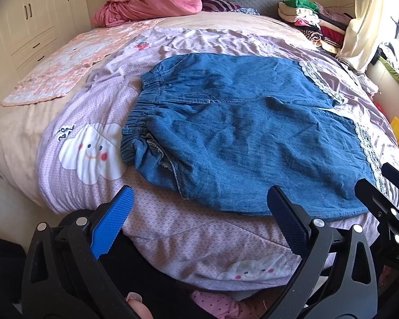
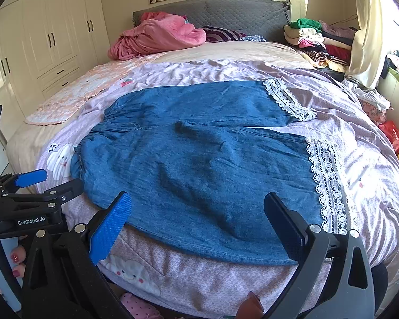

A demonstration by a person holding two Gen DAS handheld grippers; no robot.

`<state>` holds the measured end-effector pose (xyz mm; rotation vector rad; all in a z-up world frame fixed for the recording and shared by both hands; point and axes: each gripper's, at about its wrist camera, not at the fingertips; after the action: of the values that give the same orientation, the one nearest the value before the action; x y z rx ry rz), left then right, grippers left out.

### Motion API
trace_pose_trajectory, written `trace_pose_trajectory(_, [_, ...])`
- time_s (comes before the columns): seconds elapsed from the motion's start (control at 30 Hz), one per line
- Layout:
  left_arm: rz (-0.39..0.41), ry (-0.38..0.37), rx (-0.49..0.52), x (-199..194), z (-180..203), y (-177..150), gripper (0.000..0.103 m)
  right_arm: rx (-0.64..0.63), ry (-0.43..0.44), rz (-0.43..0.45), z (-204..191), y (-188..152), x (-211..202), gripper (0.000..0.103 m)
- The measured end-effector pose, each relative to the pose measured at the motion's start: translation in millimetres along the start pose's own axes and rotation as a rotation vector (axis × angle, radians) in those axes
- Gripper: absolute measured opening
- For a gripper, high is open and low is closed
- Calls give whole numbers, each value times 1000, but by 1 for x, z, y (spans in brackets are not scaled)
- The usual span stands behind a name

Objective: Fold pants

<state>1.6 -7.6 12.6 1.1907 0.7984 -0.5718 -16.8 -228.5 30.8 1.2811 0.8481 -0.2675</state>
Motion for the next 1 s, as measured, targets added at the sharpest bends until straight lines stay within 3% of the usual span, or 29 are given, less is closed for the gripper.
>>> trace_pose_trajectory(0.67, [-3, 4, -8, 3, -5, 2, 94, -4, 20, 4, 2, 7, 4, 99])
trace_pose_trajectory(1.0, [-45, -17, -48, 26, -20, 34, 94, -28, 86, 0, 9, 49, 23, 99])
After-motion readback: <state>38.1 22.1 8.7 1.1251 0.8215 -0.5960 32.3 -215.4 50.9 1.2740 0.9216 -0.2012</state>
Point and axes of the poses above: each gripper's, at about its wrist camera, not at the fingertips, and x roughly the way its jaws point, z to its right, y to its top, and after that the axes turned 14 degrees about -x, right-handed
